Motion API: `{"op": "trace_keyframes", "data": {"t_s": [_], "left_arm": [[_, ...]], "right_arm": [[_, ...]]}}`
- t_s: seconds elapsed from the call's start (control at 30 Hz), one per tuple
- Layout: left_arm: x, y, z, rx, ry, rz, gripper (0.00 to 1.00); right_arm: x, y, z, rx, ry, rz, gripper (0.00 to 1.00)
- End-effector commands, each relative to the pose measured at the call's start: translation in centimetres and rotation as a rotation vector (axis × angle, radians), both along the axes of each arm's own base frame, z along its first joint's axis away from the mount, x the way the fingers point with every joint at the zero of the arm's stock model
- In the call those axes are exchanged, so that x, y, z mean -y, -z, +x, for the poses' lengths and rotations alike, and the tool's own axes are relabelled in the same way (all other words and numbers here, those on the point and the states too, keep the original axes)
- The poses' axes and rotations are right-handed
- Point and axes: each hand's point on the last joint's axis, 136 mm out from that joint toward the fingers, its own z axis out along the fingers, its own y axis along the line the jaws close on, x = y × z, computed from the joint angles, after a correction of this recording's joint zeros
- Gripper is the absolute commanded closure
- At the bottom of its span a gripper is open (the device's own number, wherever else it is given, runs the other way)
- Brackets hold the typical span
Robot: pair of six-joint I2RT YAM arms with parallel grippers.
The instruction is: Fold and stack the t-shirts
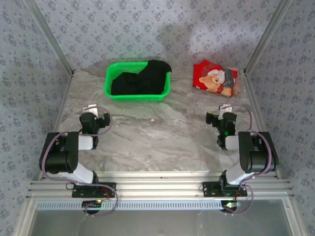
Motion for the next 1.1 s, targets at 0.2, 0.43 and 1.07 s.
{"op": "trace_keyframes", "data": {"t_s": [0.2,0.43,1.07], "left_arm": [[-0.1,-1.6,0.9,0.051,-0.005,0.007,0.00],[-0.1,-1.6,0.9,0.052,-0.003,0.006,0.00],[1.0,-14.6,-0.4,-0.280,-0.143,-0.255,0.00]], "right_arm": [[0.2,-1.0,0.6,0.023,-0.005,-0.014,0.00],[0.2,-1.0,0.6,0.022,-0.005,-0.014,0.00],[-6.2,-13.5,-2.5,-0.164,-0.004,0.274,0.00]]}}
